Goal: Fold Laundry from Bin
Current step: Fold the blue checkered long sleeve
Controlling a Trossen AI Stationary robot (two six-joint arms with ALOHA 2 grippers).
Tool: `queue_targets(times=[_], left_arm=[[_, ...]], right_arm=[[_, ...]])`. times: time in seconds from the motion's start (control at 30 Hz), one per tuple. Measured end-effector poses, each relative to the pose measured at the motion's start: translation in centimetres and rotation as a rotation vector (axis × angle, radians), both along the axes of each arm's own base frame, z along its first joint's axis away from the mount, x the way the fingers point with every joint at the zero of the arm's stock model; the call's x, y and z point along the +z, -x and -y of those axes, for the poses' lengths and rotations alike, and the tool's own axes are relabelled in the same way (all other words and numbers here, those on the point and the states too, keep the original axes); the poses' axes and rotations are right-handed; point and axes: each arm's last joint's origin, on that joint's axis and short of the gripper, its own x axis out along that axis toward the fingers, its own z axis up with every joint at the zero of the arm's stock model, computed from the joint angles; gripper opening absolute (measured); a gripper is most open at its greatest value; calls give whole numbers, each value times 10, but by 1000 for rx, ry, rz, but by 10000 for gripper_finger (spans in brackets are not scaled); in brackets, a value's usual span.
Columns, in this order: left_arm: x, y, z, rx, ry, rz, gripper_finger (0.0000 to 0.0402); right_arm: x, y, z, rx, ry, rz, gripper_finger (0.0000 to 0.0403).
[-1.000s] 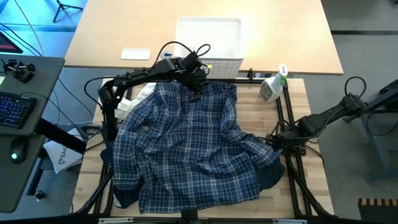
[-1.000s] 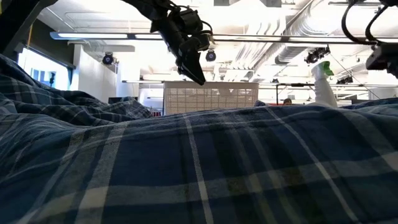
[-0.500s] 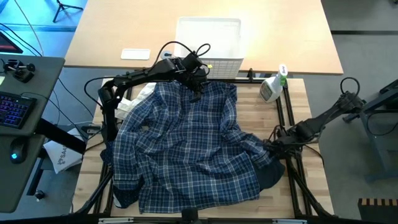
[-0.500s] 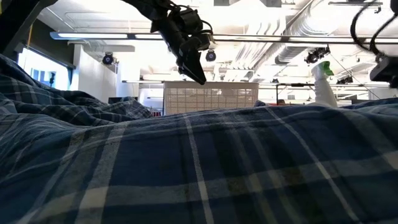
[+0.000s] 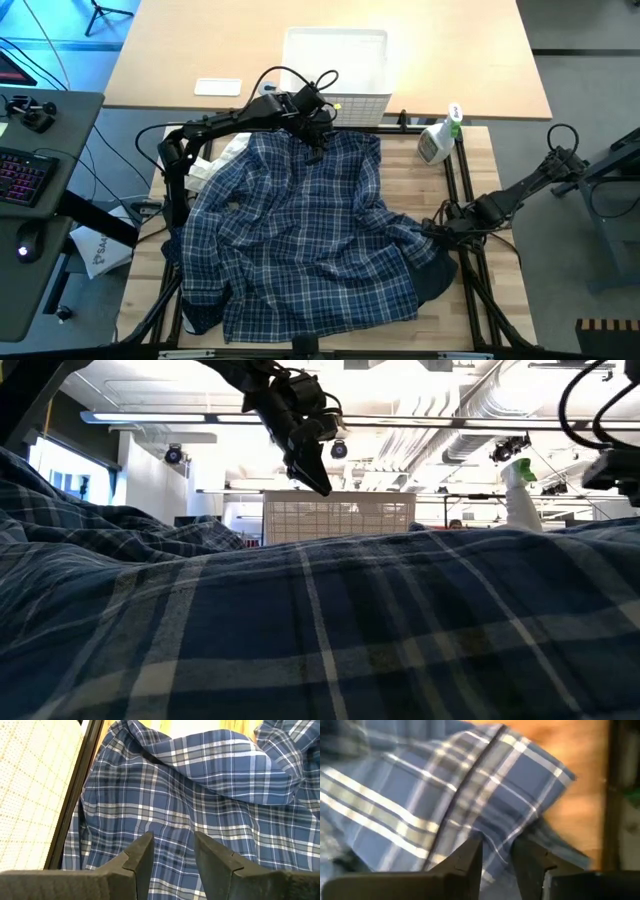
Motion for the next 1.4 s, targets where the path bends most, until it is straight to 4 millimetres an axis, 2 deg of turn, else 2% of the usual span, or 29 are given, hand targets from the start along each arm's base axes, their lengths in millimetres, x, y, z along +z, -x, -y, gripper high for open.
queue_targets(times=[0.2,0.37,0.5,0.57,0.63,0.73,0.83,0.93,1.03,1.13,1.23,1.4], left_arm=[[0,0,0,0,-1,1,126],[0,0,0,1,-1,2,126],[0,0,0,1,-2,5,126],[0,0,0,1,-3,6,126],[1,-1,0,1,-4,8,126],[1,-1,-1,1,-10,19,126],[2,-2,-1,2,-12,22,126],[5,-2,-1,10,-9,31,126],[9,-3,-1,13,-12,43,126],[10,-3,-1,14,-13,47,126],[10,-4,1,28,2,47,126],[10,-8,8,-2,20,55,126]], right_arm=[[5,-6,-3,69,16,87,98],[19,-29,-5,184,264,449,99],[24,-37,-2,178,376,546,95],[30,-40,-1,218,412,584,80],[43,-43,0,268,449,610,52],[73,-46,4,344,515,634,9],[102,-43,9,342,496,584,13],[117,-39,10,284,349,508,13],[113,-35,2,261,121,396,20],[107,-33,-10,256,-41,326,52],[93,-32,-20,207,-59,275,102],[49,-23,-23,115,3,136,181]])
